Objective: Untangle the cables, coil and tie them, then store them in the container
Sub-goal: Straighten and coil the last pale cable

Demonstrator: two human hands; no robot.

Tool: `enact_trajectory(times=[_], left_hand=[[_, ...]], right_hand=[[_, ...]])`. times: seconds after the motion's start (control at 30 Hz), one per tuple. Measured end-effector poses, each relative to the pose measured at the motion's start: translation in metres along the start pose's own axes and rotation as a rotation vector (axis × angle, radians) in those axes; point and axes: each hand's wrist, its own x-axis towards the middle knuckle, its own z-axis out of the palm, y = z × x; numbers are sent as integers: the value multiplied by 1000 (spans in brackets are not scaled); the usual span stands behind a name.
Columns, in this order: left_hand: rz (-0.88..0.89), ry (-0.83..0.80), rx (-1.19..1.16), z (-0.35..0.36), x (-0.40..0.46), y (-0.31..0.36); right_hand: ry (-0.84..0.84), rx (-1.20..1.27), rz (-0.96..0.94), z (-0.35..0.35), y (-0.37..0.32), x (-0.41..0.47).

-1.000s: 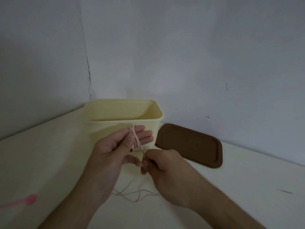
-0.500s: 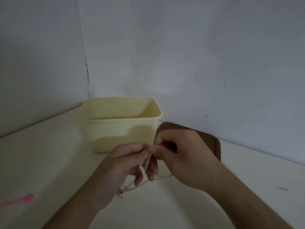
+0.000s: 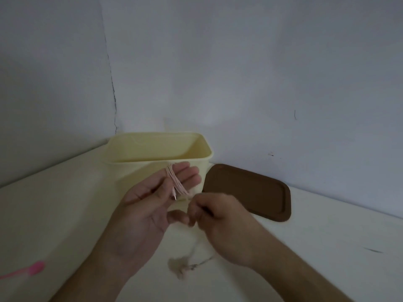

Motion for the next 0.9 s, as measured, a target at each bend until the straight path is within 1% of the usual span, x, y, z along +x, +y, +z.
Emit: enact_trajectory(times=[0.07,0.13,0.17,0.23,0.3,0.37,0.4,0.47,0.53,0.63,0.7,0.77,0.83,0.9], left_hand=[[76,64,241,-5,4,-4],[119,82,474,-7,5,-10],[106,56,517,-8,4,-13],[37,-35,521,-7,2,-16],[-45,-139,471,-7,1,-14],[-114,-200,327,-6,0,-10],[-132,-205,241,-5,-1,-8],[-120,-184,127,-5,-4,-6],[-61,-148,48,-3,-5,-4],[-13,11,-12,-3,0,-2],[22,107,65,-1,4,-2],[71,151,211,-1,4,-6],[114,156,408,0,3,-10],[107,136,533,1,3,-15]], right_hand=[[-86,-105,-28,6,-5,-2],[-47,-177,-76,1,-9,-3],[0,-165,-91,-5,-11,-3],[85,-99,-108,-20,-15,-4],[165,-40,-106,-32,-14,-3],[227,13,-103,-37,-7,-1],[231,29,-108,-35,-3,1],[205,23,-107,-25,3,4],[158,9,-63,-13,8,4],[48,-15,-22,3,6,1],[0,-69,-45,10,1,-1],[-9,-198,-101,14,-3,-3],[-12,-339,-158,15,-11,-4],[50,-385,-238,15,-17,-6]])
